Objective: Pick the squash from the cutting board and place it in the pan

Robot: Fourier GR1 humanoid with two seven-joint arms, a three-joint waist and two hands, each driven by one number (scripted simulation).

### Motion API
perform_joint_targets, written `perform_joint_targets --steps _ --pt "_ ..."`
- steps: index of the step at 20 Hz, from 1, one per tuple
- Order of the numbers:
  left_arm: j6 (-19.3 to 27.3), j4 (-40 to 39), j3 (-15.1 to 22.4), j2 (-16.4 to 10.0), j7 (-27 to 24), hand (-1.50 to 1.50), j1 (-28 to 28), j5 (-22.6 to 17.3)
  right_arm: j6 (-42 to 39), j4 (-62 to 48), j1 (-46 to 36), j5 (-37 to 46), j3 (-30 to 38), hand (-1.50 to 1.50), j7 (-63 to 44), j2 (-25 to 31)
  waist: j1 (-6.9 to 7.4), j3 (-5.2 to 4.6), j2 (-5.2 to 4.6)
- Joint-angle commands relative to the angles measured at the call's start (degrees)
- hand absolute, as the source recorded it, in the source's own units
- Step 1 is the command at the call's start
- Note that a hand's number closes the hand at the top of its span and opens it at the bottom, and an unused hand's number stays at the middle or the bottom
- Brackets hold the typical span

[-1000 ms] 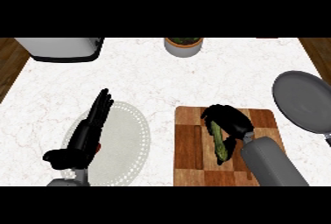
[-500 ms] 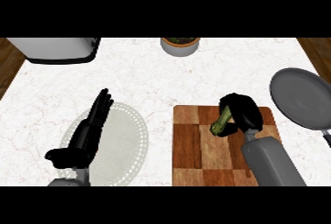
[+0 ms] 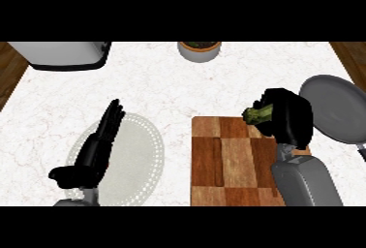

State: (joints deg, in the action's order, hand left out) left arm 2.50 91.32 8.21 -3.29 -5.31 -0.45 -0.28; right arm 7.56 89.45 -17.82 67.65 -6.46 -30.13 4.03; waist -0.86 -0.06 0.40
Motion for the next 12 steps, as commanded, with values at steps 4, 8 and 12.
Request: perform_joint_targets --steps 4,8,12 --pt "1.4 -1.9 0.9 2.1 0.5 0.00 -2.7 1.5 6.5 3.2 1.5 -2.4 6.3 1.50 -3.1 -1.9 0.77 0.08 -0.40" --pt "-1.7 0.3 -0.7 -0.1 0.4 0.00 -0.8 -1.0 10.7 -1.8 -0.3 -11.6 15.6 1.50 3.5 2.5 1.17 0.10 -0.50" --pt "-1.4 -2.3 -0.2 0.8 -3.3 0.00 0.0 0.3 17.1 -12.1 -1.3 -14.6 21.7 1.50 10.5 7.3 1.33 0.11 -0.62"
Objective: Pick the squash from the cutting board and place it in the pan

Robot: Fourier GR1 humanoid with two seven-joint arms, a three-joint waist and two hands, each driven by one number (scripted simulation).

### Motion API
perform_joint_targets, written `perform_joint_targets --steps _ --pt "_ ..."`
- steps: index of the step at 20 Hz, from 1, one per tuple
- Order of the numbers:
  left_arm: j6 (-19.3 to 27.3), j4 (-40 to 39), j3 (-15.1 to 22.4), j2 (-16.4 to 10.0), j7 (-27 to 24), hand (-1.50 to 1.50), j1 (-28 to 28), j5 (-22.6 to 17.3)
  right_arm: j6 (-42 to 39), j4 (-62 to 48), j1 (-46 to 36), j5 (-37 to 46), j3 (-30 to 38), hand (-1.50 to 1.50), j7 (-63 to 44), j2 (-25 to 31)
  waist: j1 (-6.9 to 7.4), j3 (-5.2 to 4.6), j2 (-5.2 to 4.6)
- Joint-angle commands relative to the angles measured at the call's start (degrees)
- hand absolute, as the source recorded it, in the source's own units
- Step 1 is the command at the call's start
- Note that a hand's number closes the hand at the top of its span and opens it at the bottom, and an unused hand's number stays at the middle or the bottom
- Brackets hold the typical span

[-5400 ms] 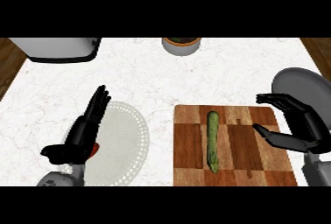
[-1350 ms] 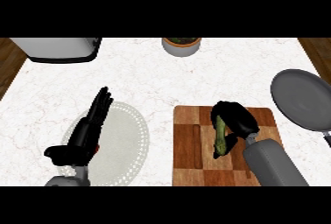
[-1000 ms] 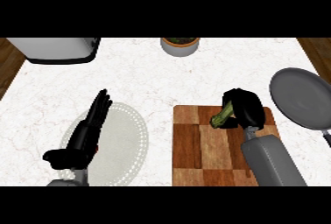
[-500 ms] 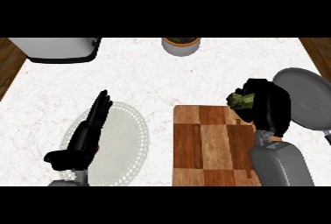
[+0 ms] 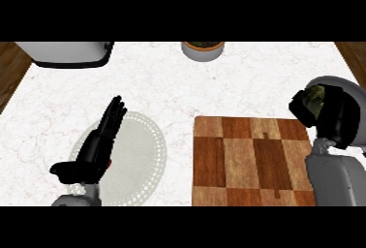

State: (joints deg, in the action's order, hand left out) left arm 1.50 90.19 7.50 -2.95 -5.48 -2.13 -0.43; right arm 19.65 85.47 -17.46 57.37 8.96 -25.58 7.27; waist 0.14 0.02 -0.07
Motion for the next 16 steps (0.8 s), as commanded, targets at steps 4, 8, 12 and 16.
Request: perform_joint_targets --steps 4,8,12,16 --pt "-0.7 0.7 -0.9 -0.7 2.9 0.00 -2.0 -0.5 11.1 -16.7 -2.6 -3.8 10.1 1.50 13.0 9.5 0.47 0.07 -0.27" --pt "-1.3 3.3 0.2 -0.7 2.7 0.00 0.3 -0.3 17.7 -27.5 -7.6 -3.9 14.0 1.50 17.4 14.2 0.97 0.08 -0.29" --pt "-0.9 0.3 -0.2 0.0 -1.0 0.00 0.6 0.2 22.8 -39.2 -13.1 -13.5 19.8 1.50 27.4 17.7 1.41 0.14 -0.48" --pt "1.5 -0.3 1.9 2.8 -1.5 0.00 0.2 2.3 23.9 -50.1 -15.3 -19.8 23.9 1.50 38.6 21.7 1.73 0.23 -0.73"
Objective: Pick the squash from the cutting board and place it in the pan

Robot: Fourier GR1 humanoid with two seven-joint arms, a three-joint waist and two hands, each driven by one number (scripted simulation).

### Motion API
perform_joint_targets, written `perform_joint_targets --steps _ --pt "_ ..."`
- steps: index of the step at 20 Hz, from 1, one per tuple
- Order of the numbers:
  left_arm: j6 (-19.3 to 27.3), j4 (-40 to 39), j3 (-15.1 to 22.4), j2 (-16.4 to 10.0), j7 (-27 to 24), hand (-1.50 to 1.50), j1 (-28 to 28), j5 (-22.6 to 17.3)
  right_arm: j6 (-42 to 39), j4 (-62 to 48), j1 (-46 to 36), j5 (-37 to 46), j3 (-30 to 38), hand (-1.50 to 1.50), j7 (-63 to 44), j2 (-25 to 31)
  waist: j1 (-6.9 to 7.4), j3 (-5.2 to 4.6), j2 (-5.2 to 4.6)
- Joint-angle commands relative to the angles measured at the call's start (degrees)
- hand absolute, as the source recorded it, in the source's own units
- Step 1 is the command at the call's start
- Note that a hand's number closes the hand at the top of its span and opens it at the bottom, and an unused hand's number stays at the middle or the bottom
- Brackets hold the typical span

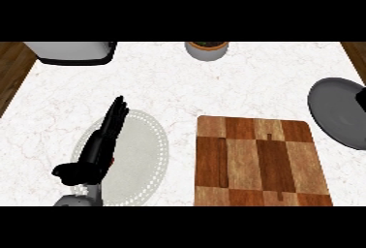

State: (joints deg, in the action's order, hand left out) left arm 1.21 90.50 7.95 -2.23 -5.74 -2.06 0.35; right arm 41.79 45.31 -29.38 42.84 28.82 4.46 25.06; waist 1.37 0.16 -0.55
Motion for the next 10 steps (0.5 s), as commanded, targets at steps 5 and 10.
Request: perform_joint_targets --steps 5,10 --pt "-2.3 -2.0 -0.8 -1.1 -0.6 0.00 -2.0 -0.8 3.6 -19.9 -8.8 -7.4 7.1 1.50 15.4 7.9 1.30 0.15 -0.65" --pt "-2.5 -1.7 -1.2 -1.3 0.9 0.00 -4.0 -1.1 -17.1 -29.9 -8.9 0.2 -0.3 -1.50 2.2 11.7 2.64 0.08 -1.17"
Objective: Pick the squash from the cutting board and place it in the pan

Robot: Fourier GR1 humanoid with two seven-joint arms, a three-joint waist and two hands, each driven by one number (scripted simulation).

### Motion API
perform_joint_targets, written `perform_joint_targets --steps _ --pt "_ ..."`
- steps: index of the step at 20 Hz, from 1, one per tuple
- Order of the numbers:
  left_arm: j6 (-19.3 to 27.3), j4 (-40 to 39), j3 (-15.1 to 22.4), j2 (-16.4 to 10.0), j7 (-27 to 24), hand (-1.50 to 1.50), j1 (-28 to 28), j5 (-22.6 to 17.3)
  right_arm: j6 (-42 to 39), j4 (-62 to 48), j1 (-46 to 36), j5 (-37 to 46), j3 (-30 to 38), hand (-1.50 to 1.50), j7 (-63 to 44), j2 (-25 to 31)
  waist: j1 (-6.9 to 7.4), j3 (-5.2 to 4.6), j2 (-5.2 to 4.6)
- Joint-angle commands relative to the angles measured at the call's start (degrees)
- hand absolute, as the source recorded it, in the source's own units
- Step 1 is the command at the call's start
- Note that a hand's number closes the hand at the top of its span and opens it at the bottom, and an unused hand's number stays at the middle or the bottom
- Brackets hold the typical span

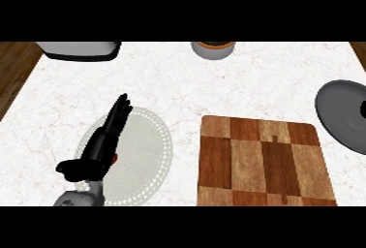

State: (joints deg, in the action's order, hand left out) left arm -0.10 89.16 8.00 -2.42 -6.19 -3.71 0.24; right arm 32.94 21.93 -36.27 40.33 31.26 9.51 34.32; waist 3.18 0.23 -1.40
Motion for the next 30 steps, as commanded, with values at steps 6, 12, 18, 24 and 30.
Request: perform_joint_targets --steps 6,12,18,24,30 --pt "-0.2 1.5 1.0 0.8 0.9 0.00 0.4 -0.2 -15.3 -9.3 -4.8 -3.4 2.0 -1.50 5.2 2.3 0.67 0.22 -0.14" --pt "0.9 2.2 1.6 1.5 0.1 0.00 1.4 0.8 -9.2 -6.0 -5.4 -11.9 10.3 -1.50 15.2 -0.3 0.42 0.32 -0.09" --pt "-0.3 -0.2 -2.2 -0.6 0.5 0.00 -0.9 -1.0 -19.5 -7.8 -3.1 -19.4 16.4 -1.50 21.0 4.1 -1.63 0.05 0.49" --pt "1.1 -0.8 -1.5 0.5 -1.1 0.00 1.8 0.2 -35.3 -9.8 3.3 -24.9 19.8 -1.50 26.3 7.4 -2.47 -0.03 0.91" --pt "2.3 6.1 1.5 1.3 3.9 0.00 3.6 1.9 -45.9 -9.1 9.3 -25.7 17.3 -1.50 31.7 8.0 -2.52 -0.10 1.23"
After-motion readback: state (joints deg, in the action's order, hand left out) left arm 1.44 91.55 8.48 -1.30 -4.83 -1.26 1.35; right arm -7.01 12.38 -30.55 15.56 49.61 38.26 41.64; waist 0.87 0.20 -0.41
